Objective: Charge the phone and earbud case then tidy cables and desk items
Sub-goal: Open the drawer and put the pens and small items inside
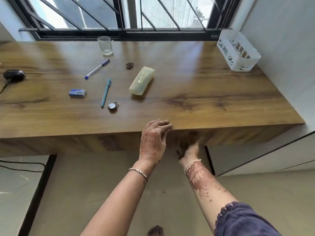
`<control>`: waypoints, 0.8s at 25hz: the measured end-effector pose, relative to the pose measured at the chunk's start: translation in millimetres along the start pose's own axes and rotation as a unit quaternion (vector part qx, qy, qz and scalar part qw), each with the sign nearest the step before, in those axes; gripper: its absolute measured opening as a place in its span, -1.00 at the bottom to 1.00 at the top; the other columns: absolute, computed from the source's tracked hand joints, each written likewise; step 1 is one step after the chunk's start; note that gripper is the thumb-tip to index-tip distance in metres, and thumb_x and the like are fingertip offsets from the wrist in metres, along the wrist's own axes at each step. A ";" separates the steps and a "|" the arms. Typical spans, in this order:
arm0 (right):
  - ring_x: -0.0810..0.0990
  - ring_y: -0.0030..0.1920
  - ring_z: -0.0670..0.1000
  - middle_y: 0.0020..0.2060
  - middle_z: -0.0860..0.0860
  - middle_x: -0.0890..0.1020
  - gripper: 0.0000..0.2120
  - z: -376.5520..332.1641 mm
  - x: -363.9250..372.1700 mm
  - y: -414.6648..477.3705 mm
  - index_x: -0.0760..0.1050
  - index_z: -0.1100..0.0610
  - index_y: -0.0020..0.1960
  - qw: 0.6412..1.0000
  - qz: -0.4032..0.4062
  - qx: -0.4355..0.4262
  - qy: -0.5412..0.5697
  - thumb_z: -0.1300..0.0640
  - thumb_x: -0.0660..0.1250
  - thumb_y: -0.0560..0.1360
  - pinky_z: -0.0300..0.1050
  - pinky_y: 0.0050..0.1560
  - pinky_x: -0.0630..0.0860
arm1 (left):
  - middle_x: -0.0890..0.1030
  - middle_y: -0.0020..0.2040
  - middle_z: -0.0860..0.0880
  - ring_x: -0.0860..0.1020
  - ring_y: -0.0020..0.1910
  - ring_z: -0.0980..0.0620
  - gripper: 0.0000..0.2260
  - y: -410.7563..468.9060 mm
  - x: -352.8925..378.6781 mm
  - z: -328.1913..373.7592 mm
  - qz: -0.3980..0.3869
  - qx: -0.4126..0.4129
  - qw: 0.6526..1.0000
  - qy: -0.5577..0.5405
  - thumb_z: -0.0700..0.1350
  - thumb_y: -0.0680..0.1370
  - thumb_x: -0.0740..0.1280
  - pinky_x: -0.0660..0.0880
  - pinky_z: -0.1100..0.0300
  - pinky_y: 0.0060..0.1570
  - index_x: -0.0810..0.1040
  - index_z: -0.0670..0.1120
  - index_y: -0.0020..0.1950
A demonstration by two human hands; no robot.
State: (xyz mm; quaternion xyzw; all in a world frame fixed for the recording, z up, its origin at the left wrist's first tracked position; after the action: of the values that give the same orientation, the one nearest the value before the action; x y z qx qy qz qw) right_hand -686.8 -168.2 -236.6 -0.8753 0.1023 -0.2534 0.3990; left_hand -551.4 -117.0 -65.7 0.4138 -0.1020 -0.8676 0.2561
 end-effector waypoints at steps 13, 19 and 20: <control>0.35 0.43 0.16 0.48 0.09 0.30 -0.35 -2.1 -21.6 -8.2 0.14 0.05 0.53 0.999 0.017 -0.044 0.026 -0.27 -0.17 0.56 0.07 0.34 0.37 | 0.60 0.23 -0.04 0.47 0.30 -0.06 -0.61 -17.5 8.8 2.2 -0.008 -0.004 1.000 0.026 -0.41 0.45 0.27 0.36 0.07 0.37 0.60 -0.13 0.21; 0.33 0.43 0.10 0.41 0.05 0.39 -0.28 17.7 -74.1 -48.2 0.29 0.06 0.48 0.996 0.026 0.032 0.084 -0.38 -0.07 0.52 0.00 0.44 0.20 | 0.39 0.44 -0.01 0.26 0.48 0.02 -0.51 -38.6 7.2 11.1 -0.078 -0.033 0.995 0.054 -0.30 0.48 0.31 0.15 0.14 0.49 0.39 -0.12 0.42; 0.30 0.45 0.10 0.45 0.04 0.35 -0.28 17.9 -83.3 -56.8 0.25 0.06 0.50 0.997 0.044 0.022 0.061 -0.38 -0.07 0.52 0.00 0.46 0.17 | 0.34 0.47 0.01 0.21 0.50 0.05 -0.47 -45.7 6.0 8.9 -0.088 -0.046 0.994 0.052 -0.26 0.49 0.33 0.09 0.22 0.49 0.34 -0.11 0.45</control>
State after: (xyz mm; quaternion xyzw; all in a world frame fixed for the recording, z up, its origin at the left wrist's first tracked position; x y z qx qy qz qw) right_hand -749.6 -87.3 -234.0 -0.8437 0.1596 -0.2910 0.4220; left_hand -577.9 -81.7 -81.8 0.4533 -0.0115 -0.8680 0.2023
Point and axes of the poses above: each hand's wrist, its own y-axis towards the middle knuckle, its own x-axis out of the palm, z = x × y, the point moved 8 cm from there along y, towards the middle knuckle
